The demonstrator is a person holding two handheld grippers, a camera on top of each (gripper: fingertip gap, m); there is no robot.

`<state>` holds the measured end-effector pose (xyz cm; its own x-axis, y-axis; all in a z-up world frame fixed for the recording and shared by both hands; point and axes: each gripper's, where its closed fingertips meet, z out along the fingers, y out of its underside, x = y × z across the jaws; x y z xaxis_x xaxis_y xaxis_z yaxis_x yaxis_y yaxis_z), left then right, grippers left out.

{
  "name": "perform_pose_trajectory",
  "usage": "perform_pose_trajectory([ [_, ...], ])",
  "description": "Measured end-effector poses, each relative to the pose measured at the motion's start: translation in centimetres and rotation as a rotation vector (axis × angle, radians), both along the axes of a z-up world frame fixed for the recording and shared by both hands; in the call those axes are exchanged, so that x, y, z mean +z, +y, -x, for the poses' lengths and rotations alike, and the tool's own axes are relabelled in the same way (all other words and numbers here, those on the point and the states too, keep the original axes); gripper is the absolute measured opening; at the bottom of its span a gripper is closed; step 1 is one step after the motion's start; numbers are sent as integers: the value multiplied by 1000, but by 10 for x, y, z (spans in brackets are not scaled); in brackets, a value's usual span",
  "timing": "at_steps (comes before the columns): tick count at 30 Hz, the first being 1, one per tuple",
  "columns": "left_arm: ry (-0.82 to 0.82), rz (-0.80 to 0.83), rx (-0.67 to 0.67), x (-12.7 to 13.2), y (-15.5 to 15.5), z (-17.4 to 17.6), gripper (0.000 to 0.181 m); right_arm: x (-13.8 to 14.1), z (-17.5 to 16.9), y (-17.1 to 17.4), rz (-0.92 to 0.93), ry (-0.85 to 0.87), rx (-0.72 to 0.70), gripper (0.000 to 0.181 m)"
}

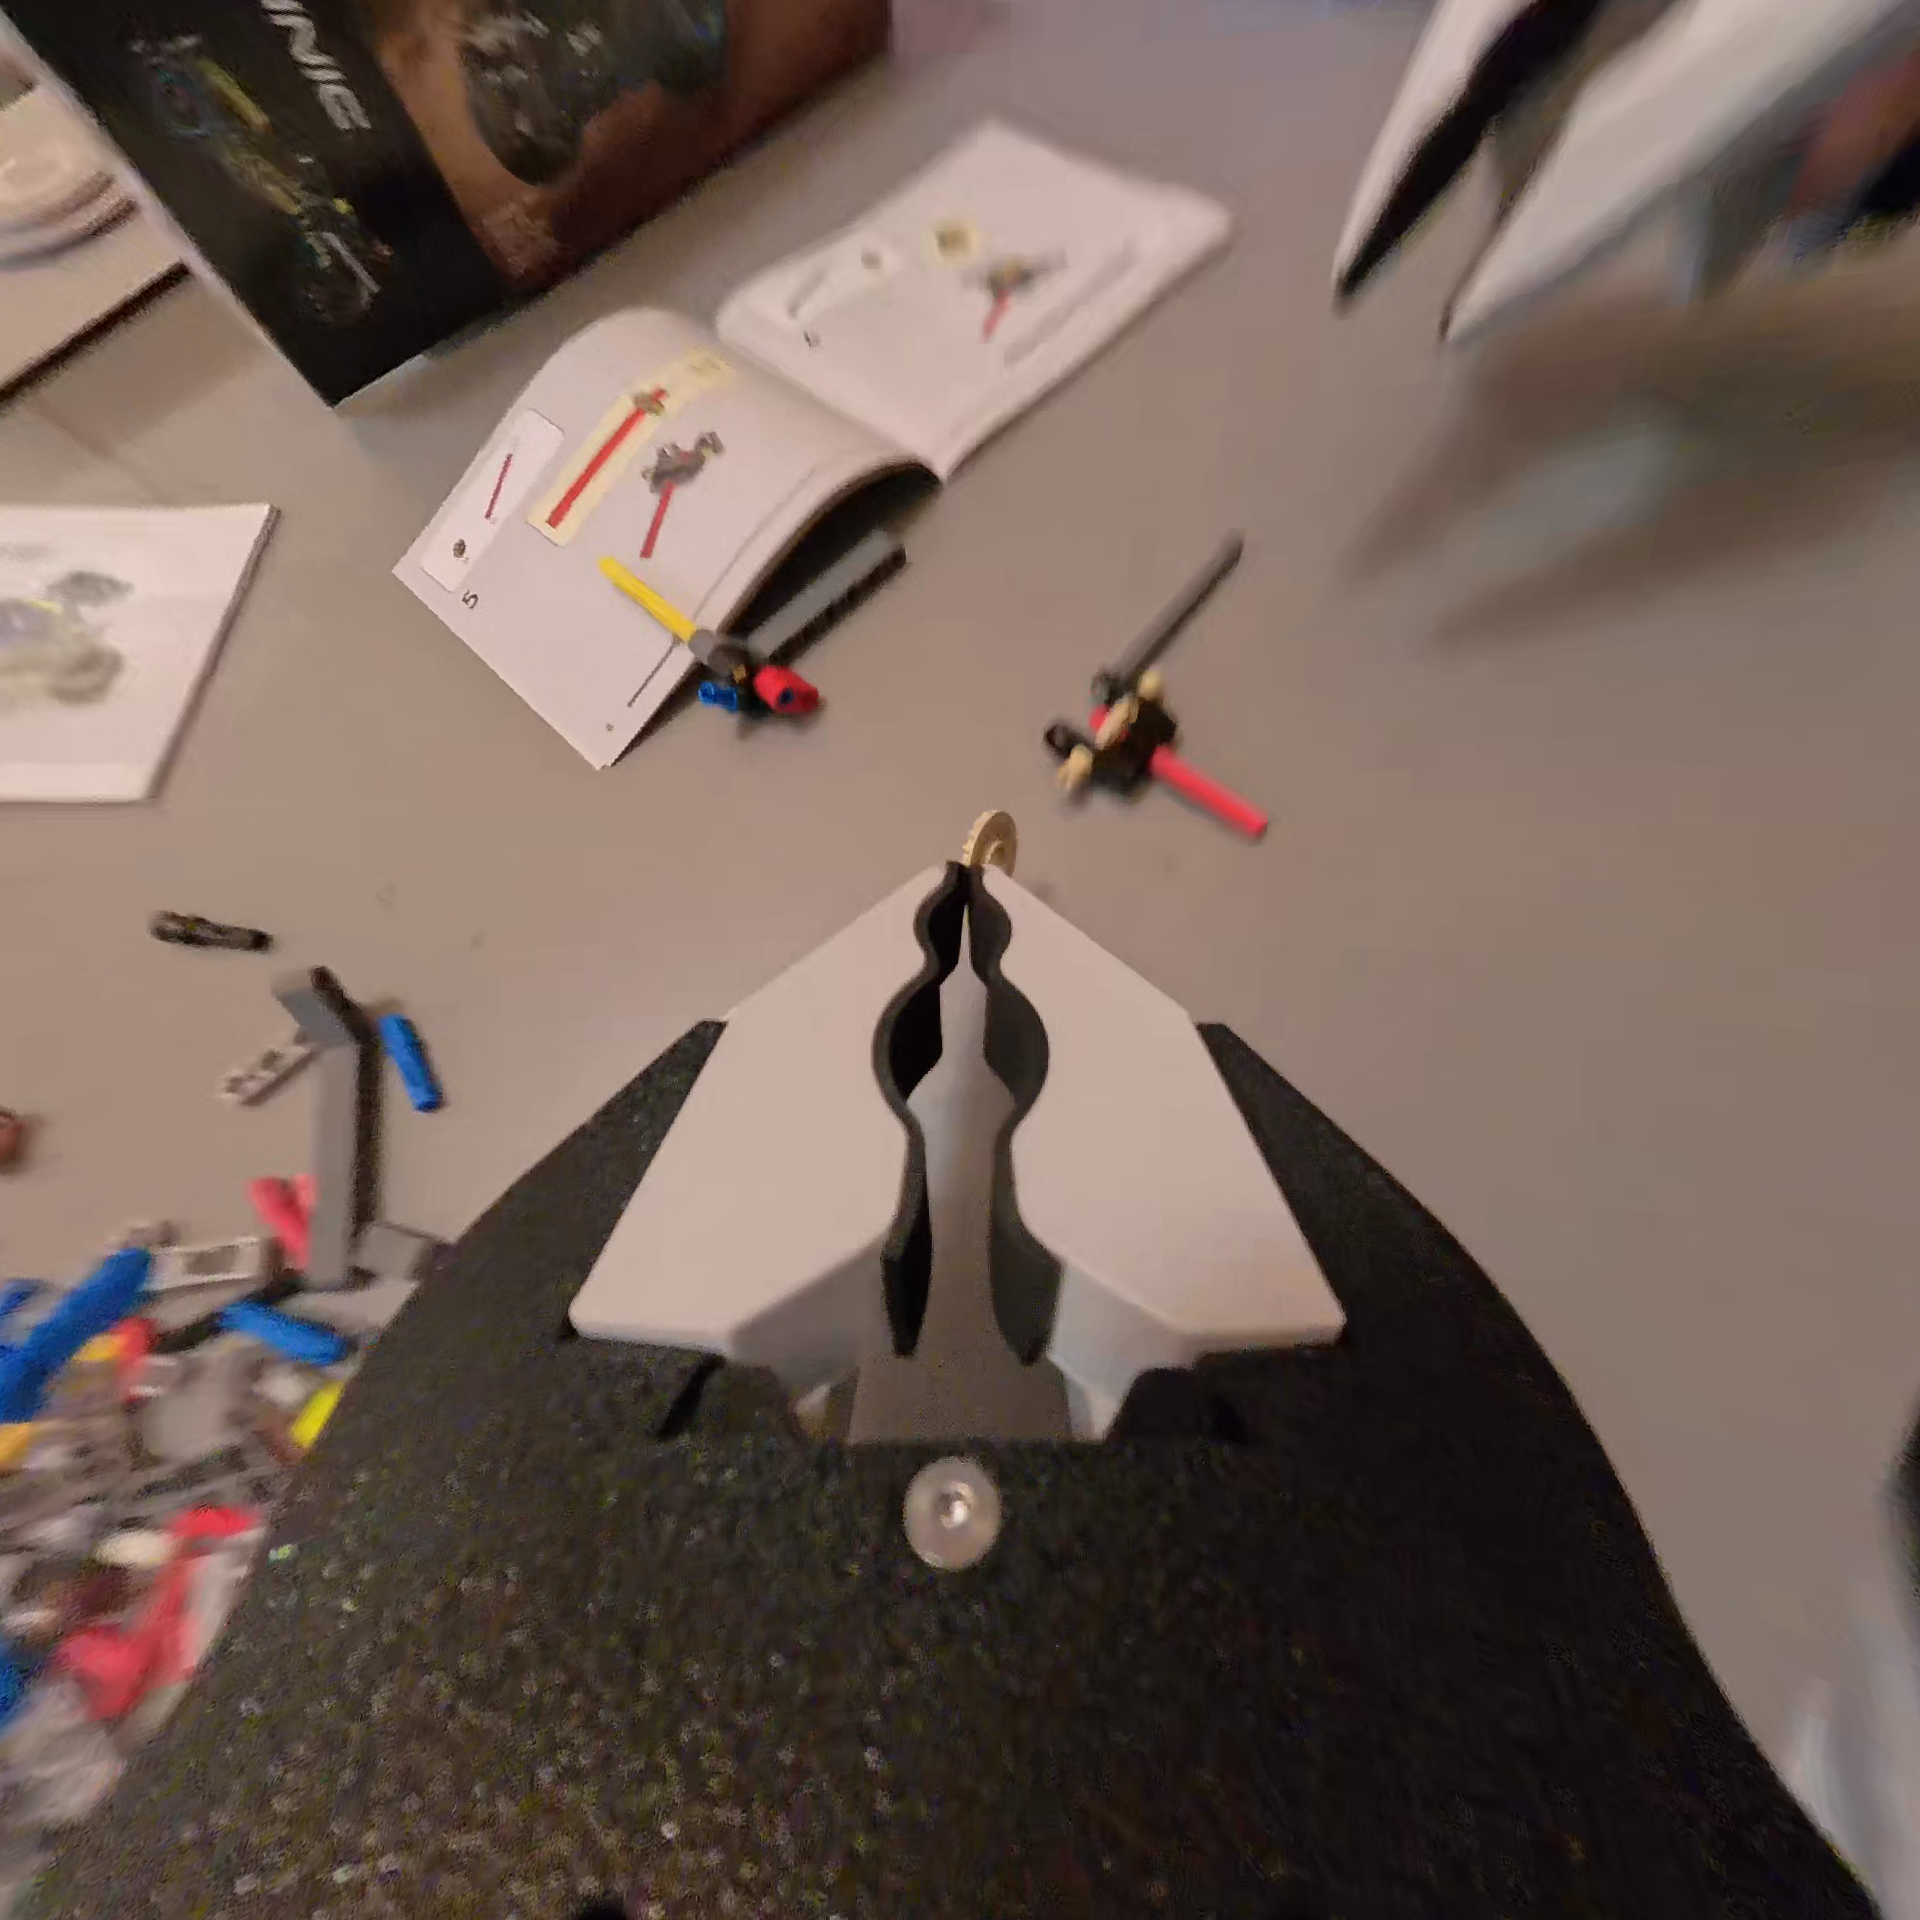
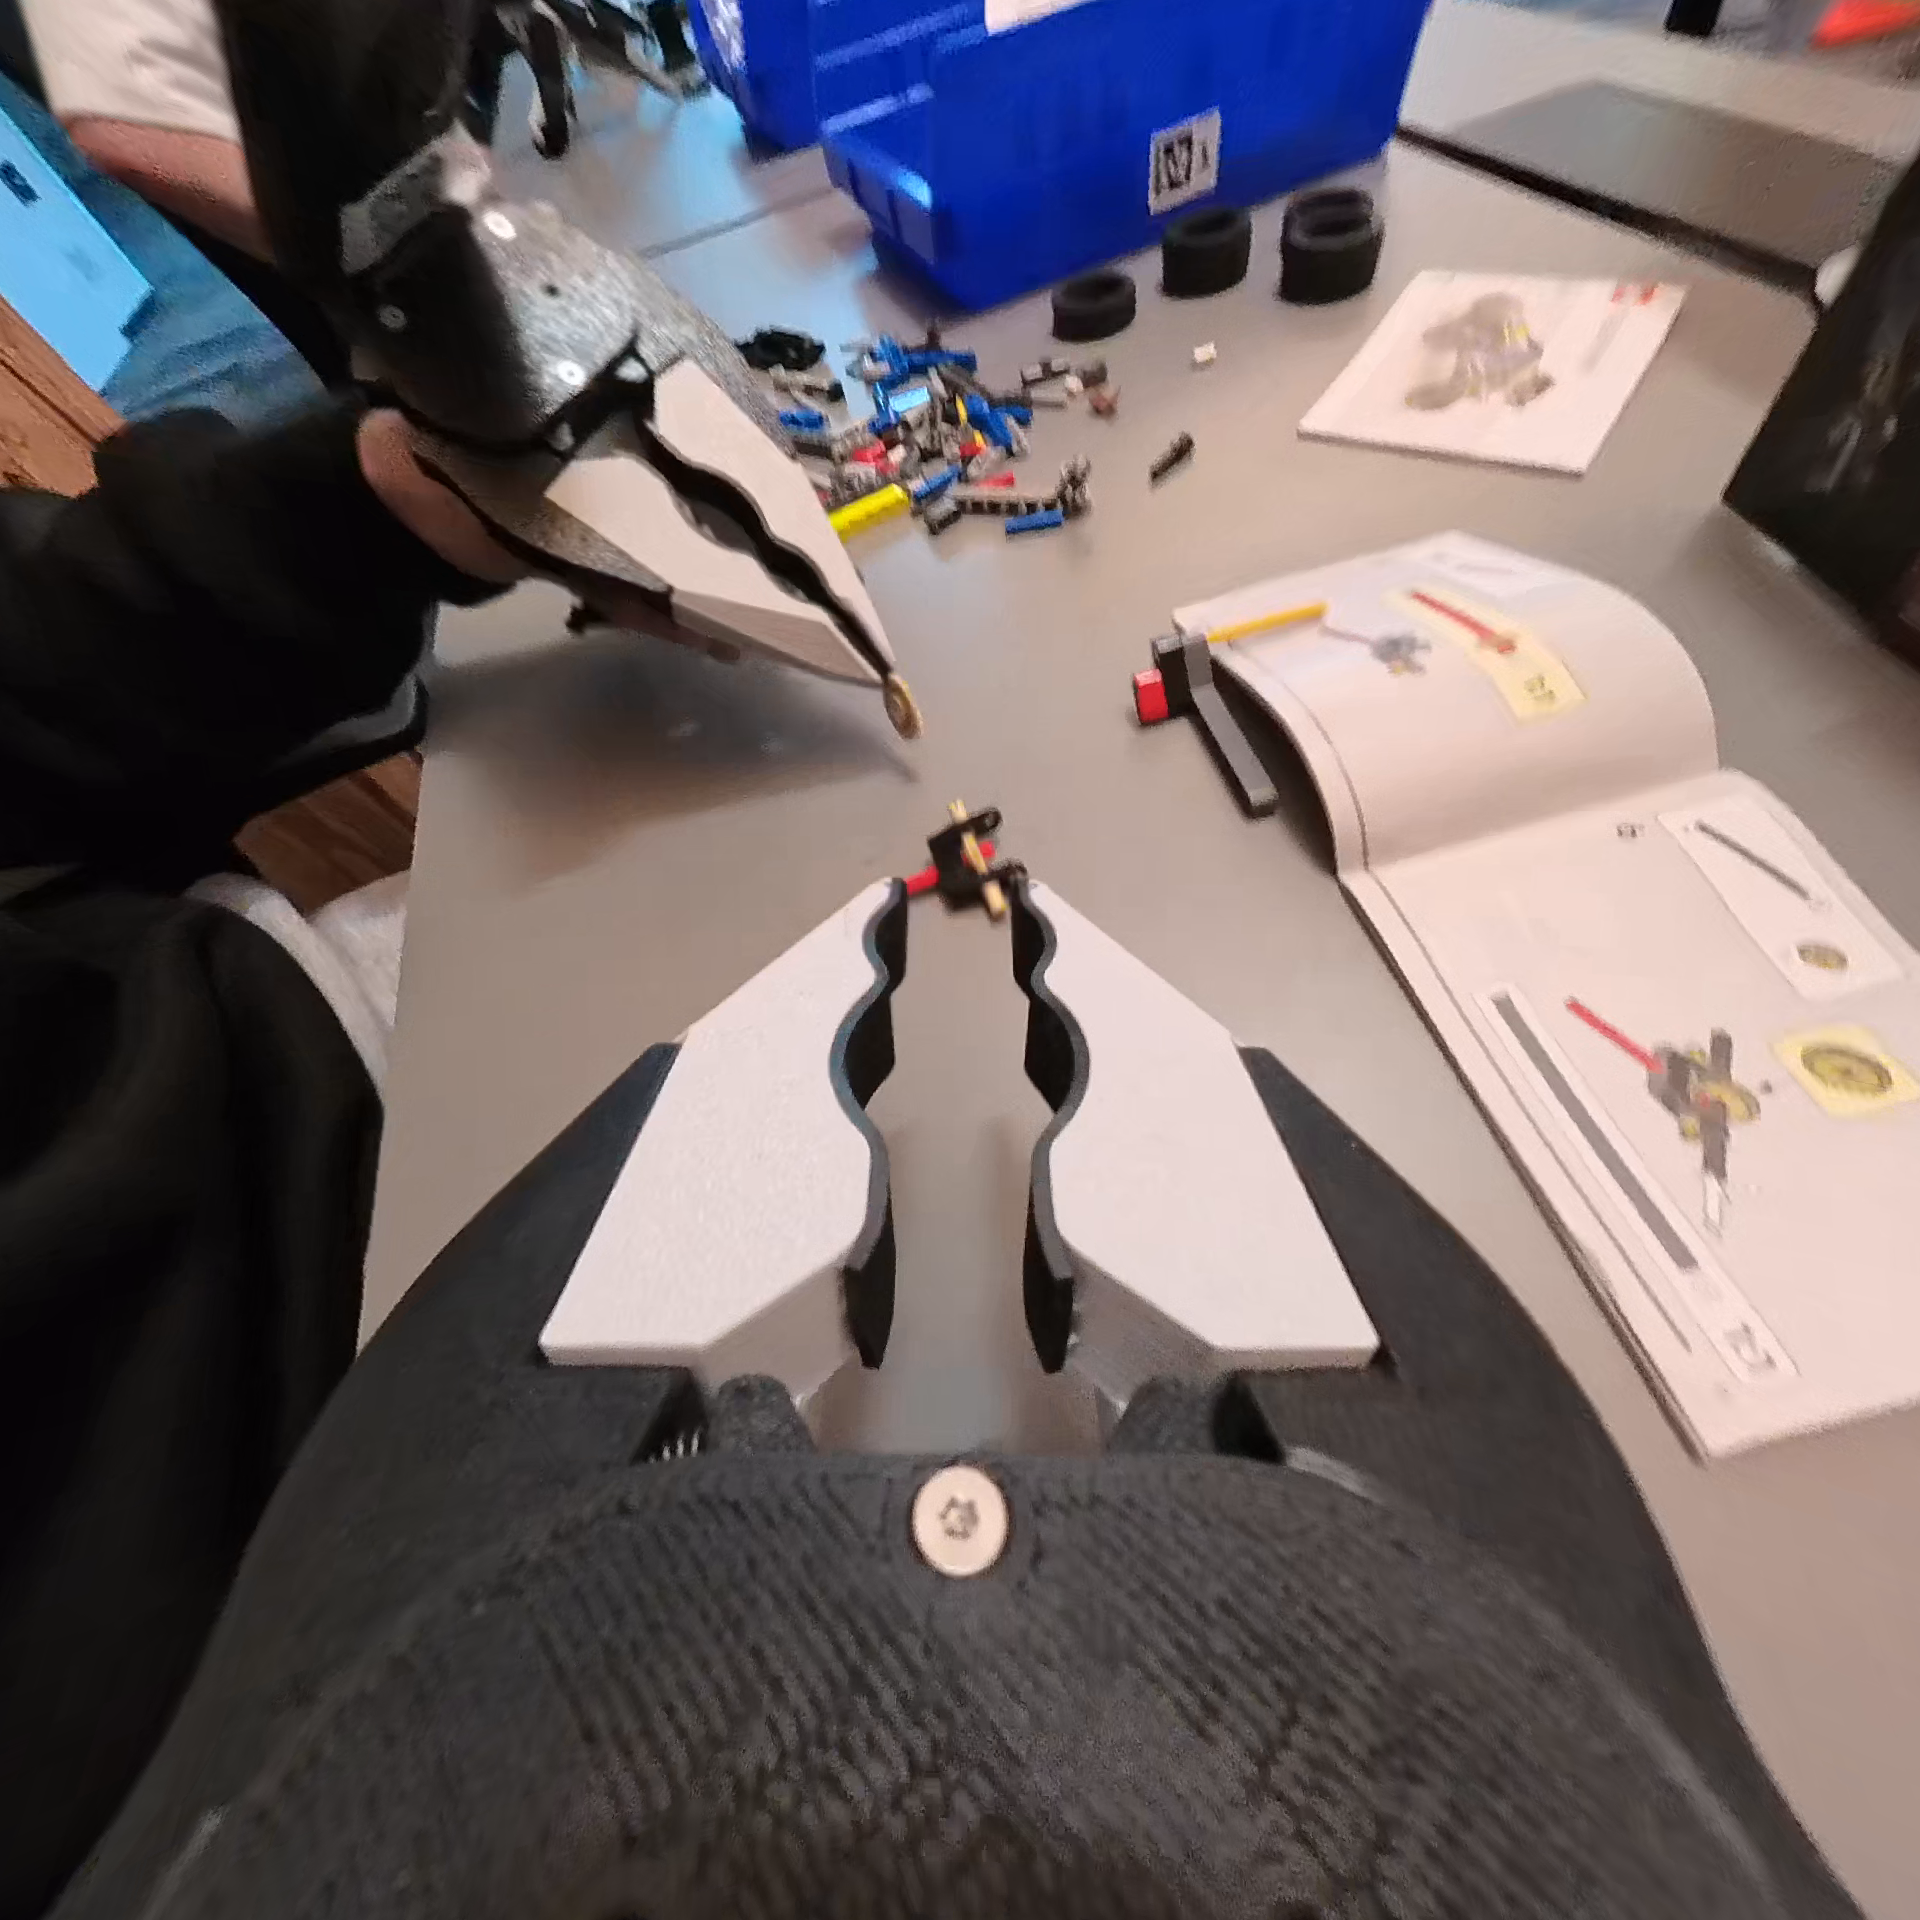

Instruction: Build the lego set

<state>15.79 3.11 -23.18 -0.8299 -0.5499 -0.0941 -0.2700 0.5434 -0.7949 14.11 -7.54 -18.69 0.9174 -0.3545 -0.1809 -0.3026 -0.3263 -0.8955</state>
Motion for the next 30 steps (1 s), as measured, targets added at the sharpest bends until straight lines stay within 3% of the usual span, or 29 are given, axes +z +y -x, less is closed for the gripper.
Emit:
perform_pose_trajectory([
  [3, 153, 260, 103, 16, -13, 2, 0, 7, -7, 20, -40, -102, -18, 19],
  [7, 254, 445, 154, 27, -22, 3, 0, 0, -7, 41, -42, -107, 22, 18],
  [13, 248, 536, 73, 45, -40, 10, 0, -12, -8, 63, -17, -46, 124, 22],
  [15, 209, 525, 48, 52, -43, 12, 0, -4, -5, 68, -84, -23, 155, 15],
  [16, 202, 529, 38, 55, -45, 13, 0, -1, 0, 70, -109, -17, 191, 2],
  [18, 187, 529, 6, 59, -47, 15, 0, 0, 3, 70, -114, -21, 216, 2],
  [21, 117, 468, -101, 60, -49, 20, 0, -4, 5, 64, -94, 8, 235, 2],
  [24, -47, 281, -253, 54, -47, 27, 28, 1, 16, 57, -163, 156, 308, 2],
  [26, -196, 112, -345, 51, -47, 29, 38, 5, 19, 53, -196, 236, 340, 2],
  [30, -575, -146, -501, 62, -56, 29, 34, 9, 23, 51, -229, 385, 401, 2],
])
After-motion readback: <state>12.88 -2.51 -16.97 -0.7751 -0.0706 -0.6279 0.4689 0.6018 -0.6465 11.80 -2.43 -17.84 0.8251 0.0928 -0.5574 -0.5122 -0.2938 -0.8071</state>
